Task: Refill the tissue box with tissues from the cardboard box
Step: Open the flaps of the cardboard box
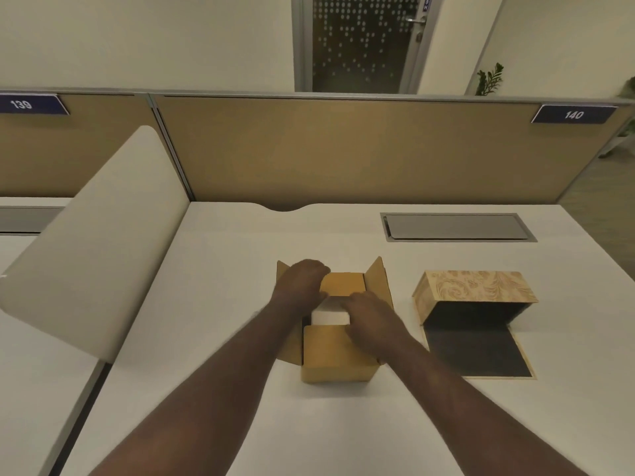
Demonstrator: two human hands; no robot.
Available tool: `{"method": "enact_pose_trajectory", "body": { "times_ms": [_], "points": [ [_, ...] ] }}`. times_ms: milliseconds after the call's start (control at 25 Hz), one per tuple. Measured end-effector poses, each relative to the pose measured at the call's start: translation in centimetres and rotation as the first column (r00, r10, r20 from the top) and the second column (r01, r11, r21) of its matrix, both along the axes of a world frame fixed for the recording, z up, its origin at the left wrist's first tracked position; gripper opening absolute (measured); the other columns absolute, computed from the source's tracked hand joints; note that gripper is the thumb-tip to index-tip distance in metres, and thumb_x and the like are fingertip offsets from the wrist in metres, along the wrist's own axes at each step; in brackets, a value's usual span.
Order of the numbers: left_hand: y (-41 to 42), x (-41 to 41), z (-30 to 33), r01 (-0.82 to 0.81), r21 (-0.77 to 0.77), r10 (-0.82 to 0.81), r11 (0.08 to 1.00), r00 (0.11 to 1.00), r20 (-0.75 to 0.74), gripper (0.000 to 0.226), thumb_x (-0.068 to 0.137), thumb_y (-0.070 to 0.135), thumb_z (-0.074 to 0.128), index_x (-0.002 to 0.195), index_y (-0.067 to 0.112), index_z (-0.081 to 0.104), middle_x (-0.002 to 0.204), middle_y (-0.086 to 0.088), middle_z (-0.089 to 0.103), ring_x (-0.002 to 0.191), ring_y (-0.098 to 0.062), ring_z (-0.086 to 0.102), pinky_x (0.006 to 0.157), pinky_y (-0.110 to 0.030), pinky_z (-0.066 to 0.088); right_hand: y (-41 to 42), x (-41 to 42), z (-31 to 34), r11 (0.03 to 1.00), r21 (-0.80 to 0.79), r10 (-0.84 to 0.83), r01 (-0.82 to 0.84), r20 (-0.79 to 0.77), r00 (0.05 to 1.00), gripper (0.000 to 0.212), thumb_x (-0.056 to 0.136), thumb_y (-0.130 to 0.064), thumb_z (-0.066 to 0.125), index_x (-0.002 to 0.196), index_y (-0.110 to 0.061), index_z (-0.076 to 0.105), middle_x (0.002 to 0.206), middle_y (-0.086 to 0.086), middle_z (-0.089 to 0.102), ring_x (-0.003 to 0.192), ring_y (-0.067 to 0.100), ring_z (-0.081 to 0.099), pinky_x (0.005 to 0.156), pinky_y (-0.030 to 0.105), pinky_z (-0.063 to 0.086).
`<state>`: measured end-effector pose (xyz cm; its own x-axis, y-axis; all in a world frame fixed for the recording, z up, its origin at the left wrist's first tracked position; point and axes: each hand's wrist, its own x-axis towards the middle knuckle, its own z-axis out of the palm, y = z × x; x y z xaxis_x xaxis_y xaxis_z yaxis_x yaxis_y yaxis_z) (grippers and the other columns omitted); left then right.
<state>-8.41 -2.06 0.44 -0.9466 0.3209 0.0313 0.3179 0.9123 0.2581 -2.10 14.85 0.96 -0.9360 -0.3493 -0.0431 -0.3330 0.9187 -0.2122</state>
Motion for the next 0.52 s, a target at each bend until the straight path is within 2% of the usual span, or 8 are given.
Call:
{"method": "enact_pose_trajectory", "body": {
  "times_ms": [120,240,400,520],
  "points": [
    [0.3,-0.6,-0.8,0.026,-0.156,-0.017,0.987,0.998,0.06,0.045,0.084,0.029,0.069,0.127,0.018,0.061,0.128,-0.001,0.063,0.118,-0.022,0.057,0.098,-0.035,0.046,-0.1,0.2,-1.9,0.981,0.18,0.055,-0.077,0.123,0.991,0.022,0.091,-0.012,0.048,0.105,-0.007,0.064,0.109,0.012,0.065,0.099,0.029,0.058,0.079,0.04,0.048],
    [0.0,-1.0,-1.6,-0.008,-0.178,0.027,0.984,0.994,0.105,0.037,0.083,0.025,0.069,0.119,0.016,0.064,0.119,-0.003,0.066,0.107,-0.023,0.062,0.088,-0.035,0.05,0.3,0.0,-2.8,0.962,0.237,0.095,-0.137,0.181,0.979,0.022,0.092,-0.022,0.053,0.105,-0.008,0.064,0.106,0.012,0.066,0.098,0.03,0.059,0.08,0.04,0.047],
    [-0.7,-1.7,-1.7,-0.043,-0.146,0.064,0.988,0.988,0.14,0.033,0.084,0.017,0.065,0.118,0.017,0.064,0.115,-0.002,0.065,0.105,-0.022,0.062,0.084,-0.035,0.053,1.0,-0.5,-2.5,0.98,0.156,0.101,-0.123,0.146,0.984,0.019,0.091,-0.02,0.049,0.096,-0.01,0.065,0.097,0.009,0.066,0.087,0.026,0.06,0.07,0.034,0.041],
    [-1.1,-2.5,-1.2,-0.026,-0.101,0.041,0.995,0.988,0.147,0.035,0.085,0.023,0.065,0.12,0.021,0.065,0.119,0.001,0.065,0.11,-0.021,0.059,0.089,-0.035,0.05,1.7,-0.3,-1.5,0.995,0.046,0.082,-0.09,0.141,0.987,0.024,0.091,-0.016,0.045,0.095,-0.014,0.069,0.094,0.005,0.067,0.079,0.023,0.062,0.069,0.031,0.048]
  ]
}}
